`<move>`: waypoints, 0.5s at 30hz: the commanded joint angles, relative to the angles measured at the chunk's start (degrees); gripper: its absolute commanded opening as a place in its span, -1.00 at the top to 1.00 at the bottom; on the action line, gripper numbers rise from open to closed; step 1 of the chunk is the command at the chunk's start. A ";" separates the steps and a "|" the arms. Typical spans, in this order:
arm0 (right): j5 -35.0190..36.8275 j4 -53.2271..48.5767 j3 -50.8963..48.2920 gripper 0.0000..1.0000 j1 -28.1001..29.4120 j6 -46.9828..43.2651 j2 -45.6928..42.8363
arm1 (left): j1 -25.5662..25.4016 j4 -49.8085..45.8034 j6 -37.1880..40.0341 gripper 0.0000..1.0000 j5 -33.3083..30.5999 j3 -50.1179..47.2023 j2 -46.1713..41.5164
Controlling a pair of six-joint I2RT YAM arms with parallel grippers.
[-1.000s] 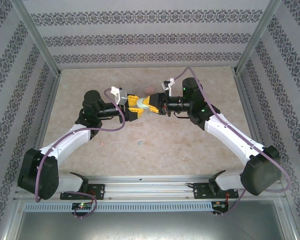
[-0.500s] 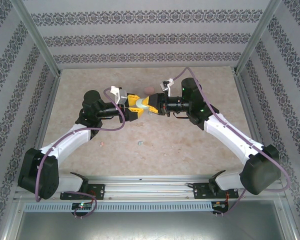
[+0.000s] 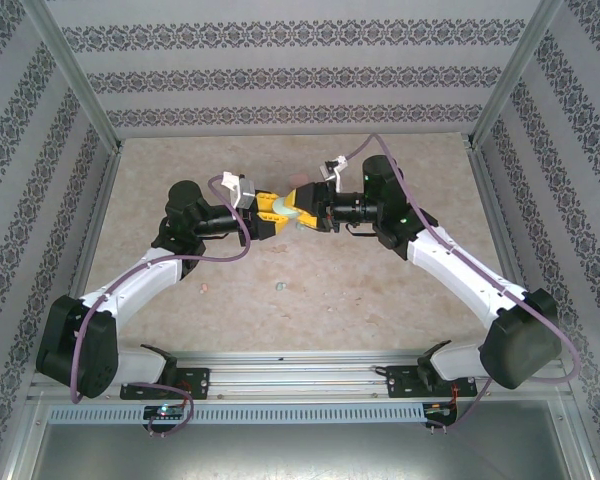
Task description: Insert wireless bluetooth earbuds into charging case
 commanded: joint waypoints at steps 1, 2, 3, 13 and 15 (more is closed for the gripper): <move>2.27 2.56 0.35 -0.18 -1.15 -2.95 -3.94 | -0.51 -1.51 -1.21 0.53 2.87 2.79 -1.68; 2.99 2.83 -0.02 -0.19 -1.63 -3.51 -4.84 | -0.52 -2.18 -1.68 0.55 3.36 3.16 -1.82; 3.39 2.91 -0.32 -0.20 -2.14 -4.21 -5.61 | -0.47 -2.78 -2.20 0.58 3.78 3.56 -2.10; 10.04 -26.71 10.77 -0.12 -0.28 -43.31 -11.15 | -0.45 -11.59 -4.83 0.63 10.36 6.53 -5.27; 10.91 -30.88 13.17 -0.20 0.92 -49.23 -10.66 | -0.46 -13.40 -4.76 0.64 11.25 6.89 -5.88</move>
